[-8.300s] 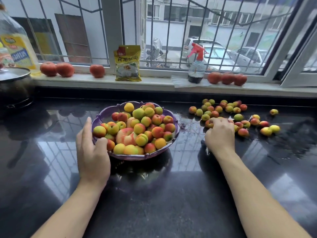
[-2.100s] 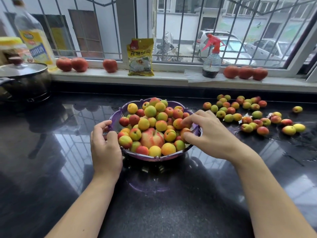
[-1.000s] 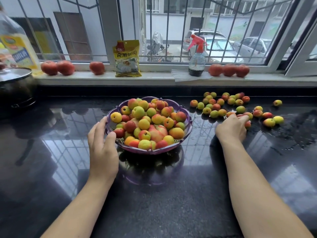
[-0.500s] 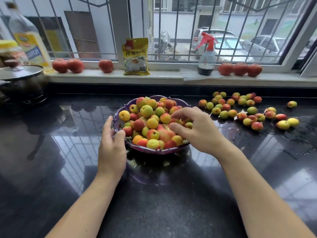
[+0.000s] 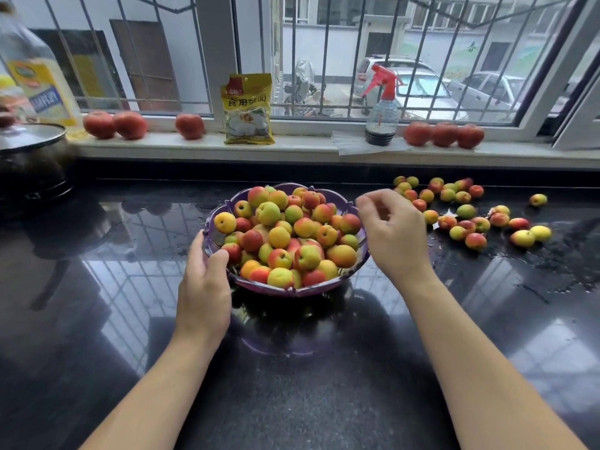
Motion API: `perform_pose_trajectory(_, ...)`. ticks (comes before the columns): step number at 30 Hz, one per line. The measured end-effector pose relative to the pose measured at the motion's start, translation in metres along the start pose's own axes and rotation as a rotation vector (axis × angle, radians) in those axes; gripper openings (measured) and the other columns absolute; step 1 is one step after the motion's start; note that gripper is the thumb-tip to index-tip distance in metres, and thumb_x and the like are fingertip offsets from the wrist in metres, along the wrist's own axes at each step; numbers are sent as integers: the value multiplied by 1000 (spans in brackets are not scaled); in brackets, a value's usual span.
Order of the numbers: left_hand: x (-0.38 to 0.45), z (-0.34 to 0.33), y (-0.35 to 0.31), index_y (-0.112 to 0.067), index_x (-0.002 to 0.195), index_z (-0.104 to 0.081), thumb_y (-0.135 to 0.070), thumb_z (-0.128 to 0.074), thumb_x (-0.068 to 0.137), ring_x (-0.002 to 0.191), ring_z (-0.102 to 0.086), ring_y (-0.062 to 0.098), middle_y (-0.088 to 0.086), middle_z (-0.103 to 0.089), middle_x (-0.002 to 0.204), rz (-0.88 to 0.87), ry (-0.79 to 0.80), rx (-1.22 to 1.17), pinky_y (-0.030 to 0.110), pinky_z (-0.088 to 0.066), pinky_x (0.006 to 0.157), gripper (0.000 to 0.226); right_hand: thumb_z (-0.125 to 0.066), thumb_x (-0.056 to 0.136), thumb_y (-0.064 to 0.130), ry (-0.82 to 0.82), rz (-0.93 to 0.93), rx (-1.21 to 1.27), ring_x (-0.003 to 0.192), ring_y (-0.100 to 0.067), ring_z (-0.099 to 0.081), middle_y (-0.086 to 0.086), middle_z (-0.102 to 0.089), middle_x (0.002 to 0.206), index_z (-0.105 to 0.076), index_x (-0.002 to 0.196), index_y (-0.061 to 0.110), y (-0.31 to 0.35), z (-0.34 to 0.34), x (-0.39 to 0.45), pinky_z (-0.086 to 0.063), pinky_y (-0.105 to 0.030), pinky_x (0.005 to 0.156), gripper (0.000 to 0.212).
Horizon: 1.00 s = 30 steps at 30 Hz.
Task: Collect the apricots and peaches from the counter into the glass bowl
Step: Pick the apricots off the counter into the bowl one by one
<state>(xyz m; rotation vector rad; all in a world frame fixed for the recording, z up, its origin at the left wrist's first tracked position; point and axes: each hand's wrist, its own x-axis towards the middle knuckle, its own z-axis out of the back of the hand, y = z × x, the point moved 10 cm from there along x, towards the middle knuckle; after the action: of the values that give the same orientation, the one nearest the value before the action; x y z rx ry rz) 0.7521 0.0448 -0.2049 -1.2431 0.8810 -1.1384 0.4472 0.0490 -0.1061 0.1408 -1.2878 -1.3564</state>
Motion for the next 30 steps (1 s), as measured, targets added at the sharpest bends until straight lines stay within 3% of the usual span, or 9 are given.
perform_pose_trajectory(3,-1,-2,-4,-43,149,-49,-63,-37,87,127,-62,15,-14,-67,136,-17,3,20,53,-51,109,67,-58,98,17,-125,-305,-73,82,-13,-62,4,-67,85,-69,93,17,-60,15,3,-42,-21,67,13)
perform_pose_trajectory(6,0,-1,-4,-43,142,-55,-60,-37,89,119,-64,14,-17,-70,126,-11,-5,23,53,-53,105,59,-56,95,12,-99,-408,-307,97,-26,-60,-8,-70,106,-70,107,12,-101,17,14,-43,-28,79,18)
perform_pose_trajectory(10,5,1,-1,-42,142,-56,-62,-36,89,120,-64,15,-15,-70,127,-4,-30,20,52,-55,105,59,-54,92,14,92,-198,-658,113,-37,-53,-17,-63,121,-65,119,10,-107,-16,68,-44,-43,96,30)
perform_pose_trajectory(15,7,1,1,-39,143,-56,-59,-34,90,117,-65,13,-15,-70,124,-25,-45,38,49,-57,101,60,-48,99,34,426,39,-1103,137,-38,-40,-14,-48,149,-44,149,21,-130,-75,111,-24,-52,118,52)
perform_pose_trajectory(18,9,1,2,-38,142,-57,-54,-34,92,114,-66,9,-15,-71,122,-35,-51,33,37,-59,92,58,-46,100,35,503,21,-1225,135,-38,-44,-16,-51,145,-43,148,20,-151,-89,119,-17,-57,120,51)
perform_pose_trajectory(21,9,2,0,-40,133,-62,-52,-36,92,107,-67,5,-19,-73,113,-51,-58,26,34,-58,86,50,-50,98,22,507,28,-1238,124,-37,-55,-17,-59,132,-51,139,14,-152,-93,116,-25,-51,118,42)
perform_pose_trajectory(24,10,2,2,-42,130,-62,-53,-36,92,107,-68,6,-19,-73,112,-55,-57,18,41,-60,90,47,-56,97,21,341,77,-1027,115,-34,-59,-14,-65,123,-61,131,14,-123,-85,123,-33,-47,114,34)
perform_pose_trajectory(27,10,1,0,-42,130,-63,-53,-35,93,106,-68,3,-21,-73,112,-57,-55,0,35,-59,90,47,-62,98,29,91,-34,-320,107,-21,-63,-5,-69,116,-66,126,14,-57,-46,120,-48,-35,95,31)
perform_pose_trajectory(30,9,1,-4,-38,129,-66,-53,-29,97,111,-67,2,-18,-74,114,-58,-56,-38,32,-56,95,52,-67,97,35,357,-5,132,100,-8,-68,7,-72,109,-67,123,20,37,-48,87,-54,-26,88,30)
